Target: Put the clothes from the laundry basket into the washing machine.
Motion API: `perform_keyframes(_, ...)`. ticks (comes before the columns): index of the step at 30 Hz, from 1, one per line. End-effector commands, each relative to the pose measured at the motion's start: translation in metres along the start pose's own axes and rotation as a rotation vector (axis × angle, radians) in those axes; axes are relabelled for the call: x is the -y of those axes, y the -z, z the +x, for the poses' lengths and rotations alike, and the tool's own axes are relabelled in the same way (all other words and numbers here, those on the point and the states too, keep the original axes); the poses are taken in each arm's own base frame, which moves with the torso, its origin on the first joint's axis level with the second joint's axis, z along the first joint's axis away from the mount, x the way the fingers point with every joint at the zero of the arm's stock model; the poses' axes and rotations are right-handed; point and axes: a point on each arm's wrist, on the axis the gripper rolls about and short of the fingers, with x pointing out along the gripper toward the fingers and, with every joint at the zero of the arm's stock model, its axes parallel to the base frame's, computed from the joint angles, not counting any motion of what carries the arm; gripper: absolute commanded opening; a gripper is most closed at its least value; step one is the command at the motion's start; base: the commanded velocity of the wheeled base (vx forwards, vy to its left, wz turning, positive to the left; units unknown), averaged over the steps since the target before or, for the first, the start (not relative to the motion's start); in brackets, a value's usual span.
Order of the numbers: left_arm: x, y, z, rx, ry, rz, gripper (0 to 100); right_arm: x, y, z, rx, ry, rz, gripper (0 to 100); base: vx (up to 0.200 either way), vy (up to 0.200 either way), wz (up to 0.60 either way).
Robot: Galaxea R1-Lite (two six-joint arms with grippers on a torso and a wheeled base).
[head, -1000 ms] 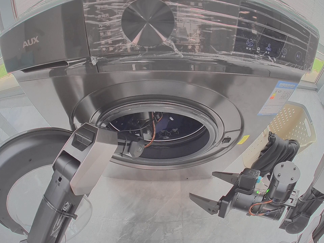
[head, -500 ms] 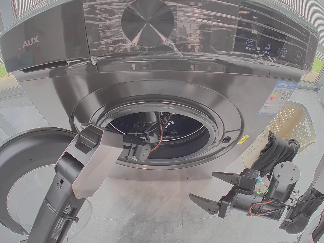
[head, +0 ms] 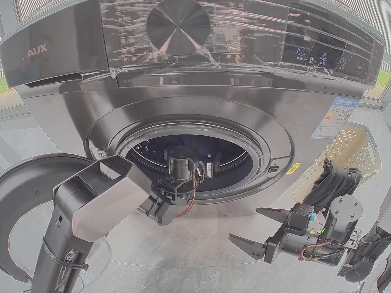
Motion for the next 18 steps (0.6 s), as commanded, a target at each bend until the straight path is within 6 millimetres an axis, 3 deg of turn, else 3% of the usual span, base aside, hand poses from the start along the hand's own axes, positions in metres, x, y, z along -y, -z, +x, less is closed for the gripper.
perform_keyframes(1,0.014,0.008,-0.037,-0.009,0.057,0.050,100,0.000,0.000,-0.003,-0.003,0.000,0.002,100,0.000,0.000,0.00)
perform_keyframes(6,0.017,0.011,-0.056,0.007,0.082,0.052,100,-0.001,0.000,-0.008,0.000,0.001,0.001,100,0.000,0.000,0.00)
perform_keyframes(10,0.019,-0.005,-0.095,0.006,0.168,0.048,100,-0.001,-0.004,-0.021,0.019,0.014,0.001,100,0.000,0.000,0.00)
perform_keyframes(11,0.019,-0.005,-0.095,0.006,0.168,0.048,100,-0.001,-0.004,-0.021,0.019,0.014,0.001,100,0.000,0.000,0.00)
perform_keyframes(14,0.020,-0.028,-0.135,0.005,0.216,0.039,100,-0.003,-0.010,-0.036,0.055,0.021,-0.001,100,0.000,0.000,0.00)
perform_keyframes(18,0.015,-0.040,-0.177,-0.022,0.248,0.048,100,-0.001,-0.016,-0.052,0.091,0.033,0.001,100,0.000,0.000,0.00)
